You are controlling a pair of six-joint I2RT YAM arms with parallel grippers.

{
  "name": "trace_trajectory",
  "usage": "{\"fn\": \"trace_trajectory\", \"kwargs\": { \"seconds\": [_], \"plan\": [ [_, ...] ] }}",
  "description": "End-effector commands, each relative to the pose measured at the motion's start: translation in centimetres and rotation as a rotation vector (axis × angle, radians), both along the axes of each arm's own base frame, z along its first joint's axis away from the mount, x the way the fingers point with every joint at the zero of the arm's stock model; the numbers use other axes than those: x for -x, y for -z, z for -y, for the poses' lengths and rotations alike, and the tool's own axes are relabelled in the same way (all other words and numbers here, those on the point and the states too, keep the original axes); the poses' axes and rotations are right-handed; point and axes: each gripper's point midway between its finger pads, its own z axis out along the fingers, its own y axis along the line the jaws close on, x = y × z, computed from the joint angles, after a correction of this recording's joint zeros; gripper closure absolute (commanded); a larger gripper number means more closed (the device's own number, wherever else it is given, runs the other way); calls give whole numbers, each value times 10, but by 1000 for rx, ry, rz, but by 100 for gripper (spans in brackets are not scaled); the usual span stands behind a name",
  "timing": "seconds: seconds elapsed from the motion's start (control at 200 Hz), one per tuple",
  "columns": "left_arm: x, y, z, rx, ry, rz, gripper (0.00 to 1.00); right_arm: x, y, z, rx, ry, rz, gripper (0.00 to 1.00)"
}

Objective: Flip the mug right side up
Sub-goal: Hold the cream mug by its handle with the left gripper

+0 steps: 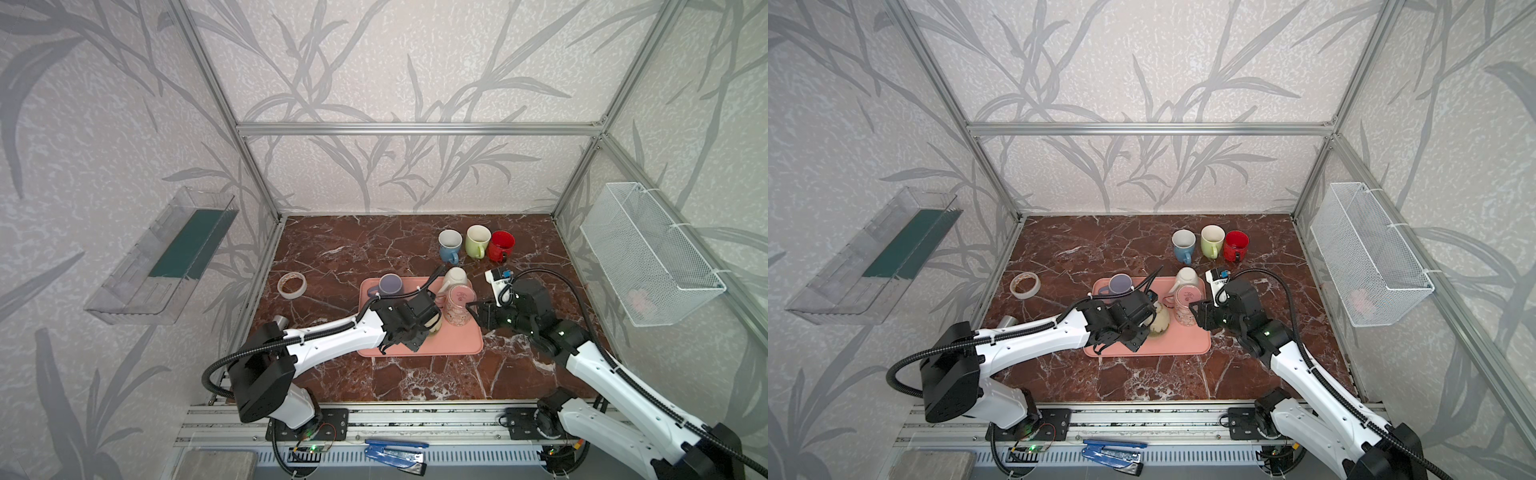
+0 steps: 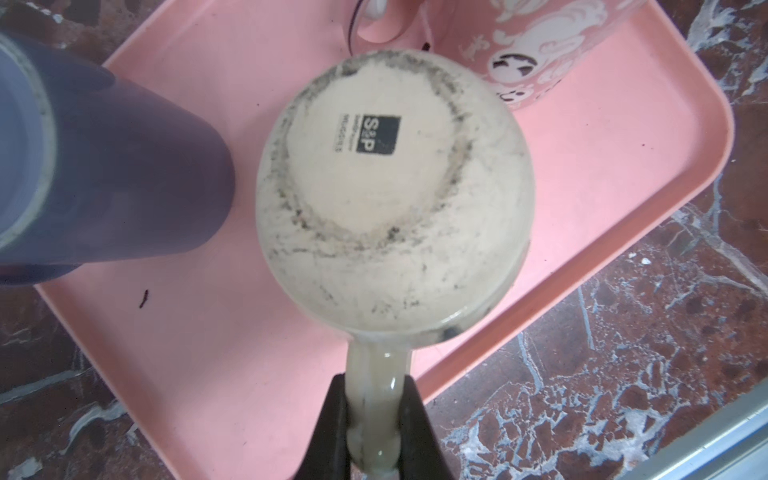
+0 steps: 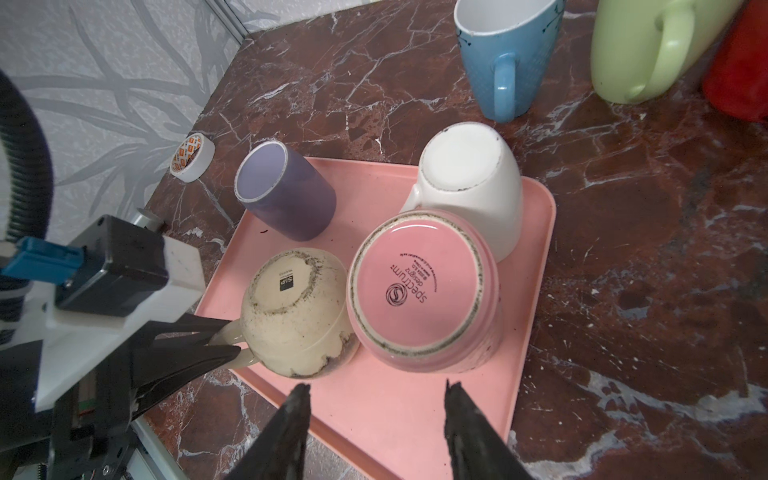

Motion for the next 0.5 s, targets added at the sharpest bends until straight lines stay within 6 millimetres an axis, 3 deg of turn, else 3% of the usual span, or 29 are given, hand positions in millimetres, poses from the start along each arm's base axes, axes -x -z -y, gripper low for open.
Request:
{"fn": "trace_trajectory", "kwargs": {
  "seconds": [0.0,0.265,0.495],
  "plan": [
    [-14,-3,-6,-20,-38,76,100,0,-2,-3,-21,-11,7,47],
    [-13,22,-7,-62,-52,40,100,-1,-2,-4,-13,-15,11,47],
    [-9,31,-1,-54,-44,-1,84,-2,0,-4,-9,-15,7,47]
  ]
}}
